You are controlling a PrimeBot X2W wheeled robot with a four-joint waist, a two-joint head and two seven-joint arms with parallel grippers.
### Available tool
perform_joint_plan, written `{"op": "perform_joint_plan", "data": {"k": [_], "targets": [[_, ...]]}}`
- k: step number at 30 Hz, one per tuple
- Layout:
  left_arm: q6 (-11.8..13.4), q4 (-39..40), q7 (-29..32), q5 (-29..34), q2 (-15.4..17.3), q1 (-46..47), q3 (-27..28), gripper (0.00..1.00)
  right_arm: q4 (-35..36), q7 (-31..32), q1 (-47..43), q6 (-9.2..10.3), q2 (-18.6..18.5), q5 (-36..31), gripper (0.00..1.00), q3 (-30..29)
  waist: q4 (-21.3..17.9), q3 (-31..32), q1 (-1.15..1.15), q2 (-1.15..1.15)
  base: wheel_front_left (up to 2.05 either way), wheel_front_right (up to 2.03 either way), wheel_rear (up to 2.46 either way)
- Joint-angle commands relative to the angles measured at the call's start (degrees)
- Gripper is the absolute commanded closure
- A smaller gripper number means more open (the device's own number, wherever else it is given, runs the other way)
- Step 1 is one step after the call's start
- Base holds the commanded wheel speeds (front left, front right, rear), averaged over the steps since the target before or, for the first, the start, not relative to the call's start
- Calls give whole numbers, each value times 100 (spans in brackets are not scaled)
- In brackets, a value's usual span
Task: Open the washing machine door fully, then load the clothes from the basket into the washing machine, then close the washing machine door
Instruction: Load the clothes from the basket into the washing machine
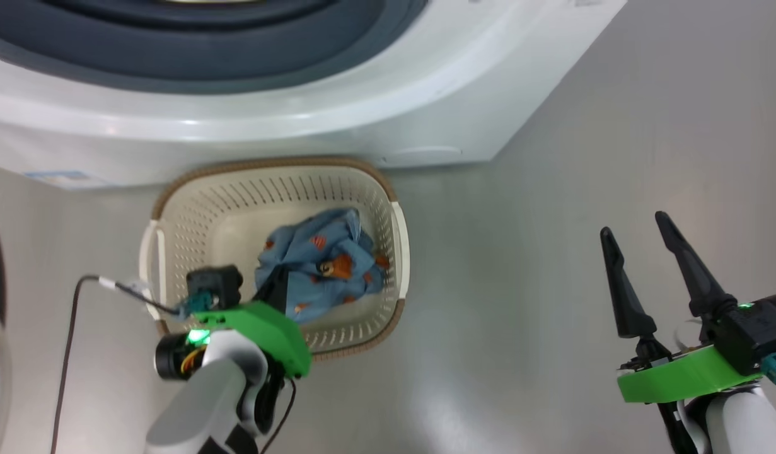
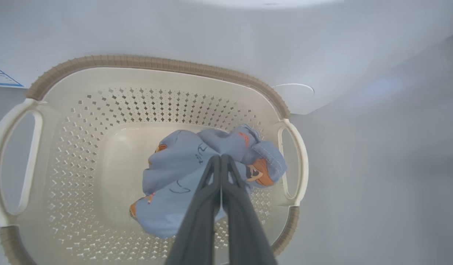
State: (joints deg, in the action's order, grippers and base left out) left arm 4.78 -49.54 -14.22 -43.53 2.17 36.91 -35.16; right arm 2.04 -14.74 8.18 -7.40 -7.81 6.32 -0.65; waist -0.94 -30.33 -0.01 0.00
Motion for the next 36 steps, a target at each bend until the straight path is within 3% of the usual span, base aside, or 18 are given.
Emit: {"op": "perform_joint_plan", "data": {"k": [1,16,36], "targets": [[19,215,-77,159,112,-282,282,100,73,-26,-133,-9,1,91,0,151,85,562,1,0,0,0,0],[71,1672,-77,1212,88,-1862,1410,100,-260,-26,-676,-9,177,151,0,149,190,2018,1,0,0,0,0],[112,3306,-77,2041,77,-3317,2091,100,-336,-26,-1273,-9,259,194,0,103,367,2993,1,0,0,0,0]]}}
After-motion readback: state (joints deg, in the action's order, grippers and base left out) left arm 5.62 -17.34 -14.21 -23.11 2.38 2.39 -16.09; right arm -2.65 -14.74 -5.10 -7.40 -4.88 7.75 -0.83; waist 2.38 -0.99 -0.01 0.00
